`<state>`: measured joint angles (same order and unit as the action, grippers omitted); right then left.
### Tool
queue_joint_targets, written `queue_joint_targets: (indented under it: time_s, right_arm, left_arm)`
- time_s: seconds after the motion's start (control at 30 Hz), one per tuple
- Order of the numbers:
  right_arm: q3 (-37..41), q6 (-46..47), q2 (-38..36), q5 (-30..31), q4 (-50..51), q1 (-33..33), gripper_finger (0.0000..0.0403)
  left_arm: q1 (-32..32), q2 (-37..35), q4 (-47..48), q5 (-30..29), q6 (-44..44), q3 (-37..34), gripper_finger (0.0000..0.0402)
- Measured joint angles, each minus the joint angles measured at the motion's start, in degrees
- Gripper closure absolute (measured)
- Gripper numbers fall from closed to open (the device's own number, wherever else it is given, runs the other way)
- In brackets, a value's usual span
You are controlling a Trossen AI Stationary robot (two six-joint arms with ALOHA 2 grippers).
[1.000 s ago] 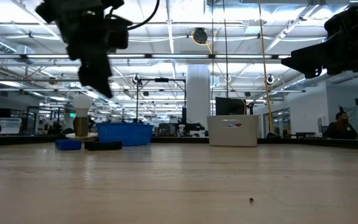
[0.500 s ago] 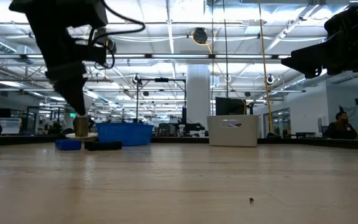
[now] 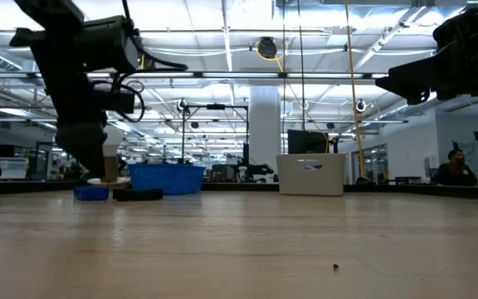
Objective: Pick & Place Office items
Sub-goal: Put the blue digital clock into the blue bin
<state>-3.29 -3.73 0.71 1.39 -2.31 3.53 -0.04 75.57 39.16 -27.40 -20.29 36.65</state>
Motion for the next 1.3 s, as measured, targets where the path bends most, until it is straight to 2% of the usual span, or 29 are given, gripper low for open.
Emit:
queue_joint_targets:
  time_s: [0.17,0.33,0.73,0.9,1.03,1.13,1.3]
  right_arm:
    - [-0.02,0.00,0.02,0.00,0.00,0.00,0.0181]
    - [-0.02,0.00,0.02,0.01,0.00,0.01,0.0181]
    - [0.00,0.00,0.01,0.01,0.00,0.01,0.0181]
    - [-0.01,0.00,0.00,0.00,0.00,0.00,0.0181]
    - [-0.02,0.00,0.00,0.02,0.00,0.02,0.0181]
    - [-0.02,0.00,0.00,0.02,0.00,0.01,0.0181]
    - [0.00,0.00,0.02,0.01,0.00,0.02,0.0181]
  left_arm:
    - [1.31,0.00,0.19,1.80,2.09,-1.14,0.0124]
    - [2.45,0.17,0.43,9.03,0.20,-1.14,0.0124]
    - [2.58,0.20,0.82,20.15,-10.20,-1.14,0.0124]
    - [2.58,0.20,-1.96,27.01,-13.04,-1.14,0.0124]
    - [2.58,0.20,-5.14,30.30,-16.26,-1.14,0.0124]
    - [2.58,0.20,-6.59,31.60,-12.85,-1.14,0.0124]
    - [1.71,0.20,-6.85,29.18,-0.92,-1.14,0.0124]
